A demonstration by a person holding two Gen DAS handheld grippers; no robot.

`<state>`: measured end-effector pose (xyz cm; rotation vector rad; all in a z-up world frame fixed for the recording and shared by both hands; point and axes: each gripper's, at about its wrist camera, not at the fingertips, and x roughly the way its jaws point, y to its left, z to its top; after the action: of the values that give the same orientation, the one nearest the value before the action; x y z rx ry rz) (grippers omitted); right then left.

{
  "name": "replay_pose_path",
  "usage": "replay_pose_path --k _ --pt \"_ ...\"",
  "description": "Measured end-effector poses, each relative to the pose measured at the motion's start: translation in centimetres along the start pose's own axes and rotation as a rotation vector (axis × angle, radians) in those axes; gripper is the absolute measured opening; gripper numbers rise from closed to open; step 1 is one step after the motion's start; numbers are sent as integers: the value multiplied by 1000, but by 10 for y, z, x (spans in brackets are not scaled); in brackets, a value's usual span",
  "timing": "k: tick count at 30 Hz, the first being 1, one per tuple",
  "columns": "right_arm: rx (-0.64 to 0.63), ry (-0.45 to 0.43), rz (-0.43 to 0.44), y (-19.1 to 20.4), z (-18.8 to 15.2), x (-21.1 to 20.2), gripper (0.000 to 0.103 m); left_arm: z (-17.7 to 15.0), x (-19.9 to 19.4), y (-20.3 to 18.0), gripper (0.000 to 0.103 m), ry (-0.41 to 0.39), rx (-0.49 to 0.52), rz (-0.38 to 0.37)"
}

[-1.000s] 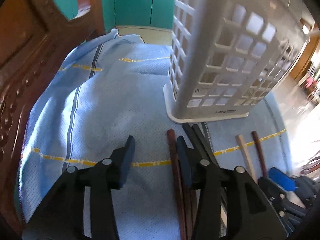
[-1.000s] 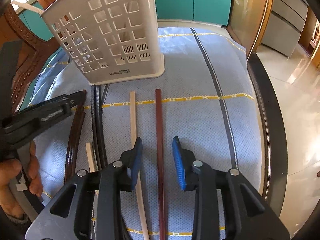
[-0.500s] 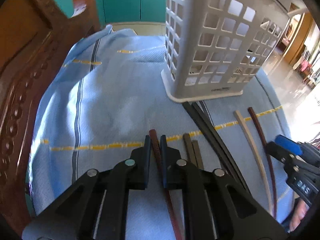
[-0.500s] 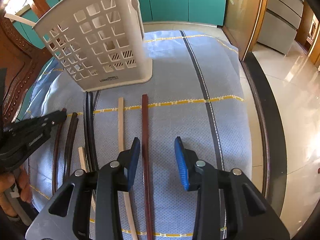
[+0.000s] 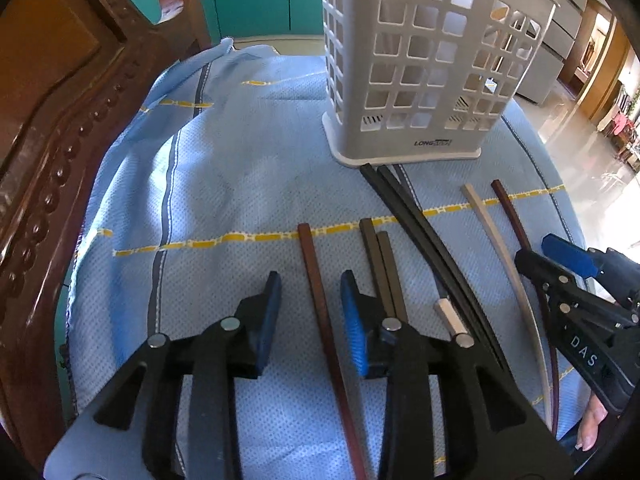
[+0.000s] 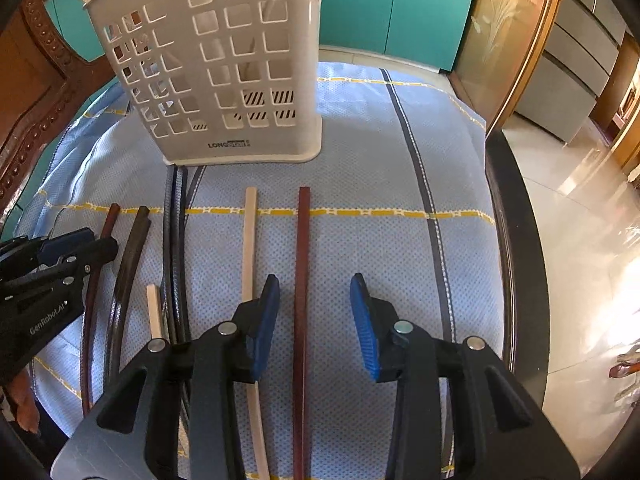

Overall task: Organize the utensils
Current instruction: 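Close the left tool on a dark brown chopstick, then reopen it, then grasp a dark brown chopstick with the left tool while the right tool grasps a reddish-brown one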

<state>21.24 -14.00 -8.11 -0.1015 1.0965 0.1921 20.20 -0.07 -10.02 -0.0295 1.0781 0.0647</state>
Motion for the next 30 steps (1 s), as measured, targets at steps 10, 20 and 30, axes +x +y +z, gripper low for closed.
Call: replay_pose_path --k 10,20,30 --pt "0 -5 4 3 -3 -1 37 -10 -9 -2 35 5 5 9" --pt "21 0 81 -1 -1 -4 6 -2 -2 4 9 -3 -21 -2" --pt "39 -259 117 -15 4 -71 6 0 -53 -1 7 -190 -7 -19"
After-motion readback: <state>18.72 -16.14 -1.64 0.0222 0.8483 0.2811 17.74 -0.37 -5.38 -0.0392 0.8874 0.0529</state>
